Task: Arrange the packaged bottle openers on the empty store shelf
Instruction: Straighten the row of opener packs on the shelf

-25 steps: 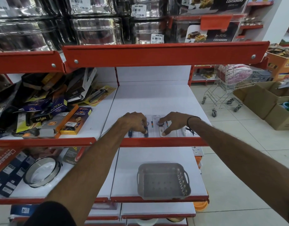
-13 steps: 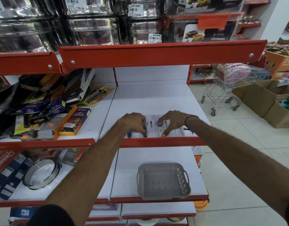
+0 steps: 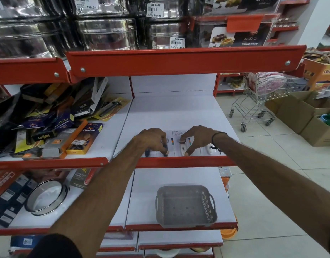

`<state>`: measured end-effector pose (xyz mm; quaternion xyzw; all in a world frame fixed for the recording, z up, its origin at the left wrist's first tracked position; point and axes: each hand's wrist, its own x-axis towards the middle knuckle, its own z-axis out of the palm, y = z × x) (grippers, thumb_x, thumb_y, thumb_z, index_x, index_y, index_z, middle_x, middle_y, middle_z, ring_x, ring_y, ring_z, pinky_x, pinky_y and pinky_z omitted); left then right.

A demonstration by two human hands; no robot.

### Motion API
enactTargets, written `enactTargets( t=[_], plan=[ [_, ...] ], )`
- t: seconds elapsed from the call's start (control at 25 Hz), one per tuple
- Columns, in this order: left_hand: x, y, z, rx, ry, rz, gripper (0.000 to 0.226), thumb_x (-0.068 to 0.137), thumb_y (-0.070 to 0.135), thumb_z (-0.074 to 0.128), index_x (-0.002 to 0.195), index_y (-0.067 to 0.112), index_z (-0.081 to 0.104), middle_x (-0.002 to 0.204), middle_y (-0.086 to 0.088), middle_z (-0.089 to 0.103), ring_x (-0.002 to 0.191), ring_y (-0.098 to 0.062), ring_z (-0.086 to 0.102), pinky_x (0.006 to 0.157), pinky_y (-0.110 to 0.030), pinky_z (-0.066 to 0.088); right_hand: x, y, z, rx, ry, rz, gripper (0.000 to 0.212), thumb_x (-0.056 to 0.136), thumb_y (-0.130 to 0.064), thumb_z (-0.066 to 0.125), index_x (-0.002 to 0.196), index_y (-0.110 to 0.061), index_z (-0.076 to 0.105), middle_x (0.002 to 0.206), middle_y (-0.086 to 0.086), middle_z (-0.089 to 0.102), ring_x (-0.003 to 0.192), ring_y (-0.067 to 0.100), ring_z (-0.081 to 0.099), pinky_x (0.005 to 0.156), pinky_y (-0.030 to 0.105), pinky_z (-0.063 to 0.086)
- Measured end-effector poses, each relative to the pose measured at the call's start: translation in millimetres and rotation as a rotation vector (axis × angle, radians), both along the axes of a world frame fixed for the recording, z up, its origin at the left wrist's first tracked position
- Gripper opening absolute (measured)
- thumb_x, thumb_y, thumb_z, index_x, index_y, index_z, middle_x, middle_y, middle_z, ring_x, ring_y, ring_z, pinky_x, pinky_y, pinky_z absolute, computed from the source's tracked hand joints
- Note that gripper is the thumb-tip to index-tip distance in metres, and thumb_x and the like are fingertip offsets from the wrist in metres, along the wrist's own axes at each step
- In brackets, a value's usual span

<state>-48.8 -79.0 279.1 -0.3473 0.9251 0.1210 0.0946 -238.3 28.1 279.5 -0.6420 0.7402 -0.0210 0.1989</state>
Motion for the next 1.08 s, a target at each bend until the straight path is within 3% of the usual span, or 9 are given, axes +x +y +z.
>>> enactTargets(
  t=[0.32, 0.4, 0.56, 1.08],
  plan=[
    [-11.0, 2.9, 0.5, -0.009, 0.026, 0.018, 0.051, 0.073, 0.047, 0.080, 0.112, 0.019, 0.064, 0.129, -0.001, 0.062, 0.100, -0.022, 0.060, 0.075, -0.032, 0.048, -7.5, 2.7, 4.0, -0.003, -0.065, -0.019, 0.080, 0.070, -0.044, 0.084, 0.141, -0.030, 0.051, 0.155, -0.004, 0.039, 0.142, 0.021, 0.035, 0.118, 0.039, 0.025],
    [-18.6, 9.7, 1.0, -0.022, 0.075, -0.001, 0.059, 0.077, 0.044, 0.078, 0.126, 0.018, 0.058, 0.134, -0.003, 0.058, 0.109, -0.025, 0.060, 0.082, -0.033, 0.050, -21.0, 6.7, 8.0, -0.010, -0.046, -0.054, 0.086, 0.068, -0.045, 0.085, 0.144, -0.030, 0.046, 0.157, -0.004, 0.036, 0.144, 0.021, 0.032, 0.119, 0.041, 0.023],
    [-29.8, 15.8, -6.9, -0.012, -0.024, -0.091, 0.073, 0.078, 0.042, 0.078, 0.142, 0.021, 0.048, 0.142, -0.003, 0.054, 0.120, -0.025, 0.055, 0.096, -0.036, 0.047, -56.6, 26.9, 13.8, 0.097, 0.065, -0.084, 0.093, 0.069, -0.044, 0.085, 0.148, -0.023, 0.040, 0.158, -0.001, 0.035, 0.145, 0.020, 0.030, 0.120, 0.040, 0.020],
    [-40.6, 15.5, -8.5, -0.007, -0.068, -0.070, 0.071, 0.074, 0.045, 0.082, 0.133, 0.017, 0.055, 0.136, -0.004, 0.056, 0.117, -0.026, 0.056, 0.099, -0.041, 0.049, -53.4, 35.0, 7.3, 0.102, 0.034, -0.052, 0.085, 0.074, -0.031, 0.084, 0.147, -0.019, 0.041, 0.157, 0.000, 0.036, 0.145, 0.021, 0.031, 0.119, 0.039, 0.024]
  ],
)
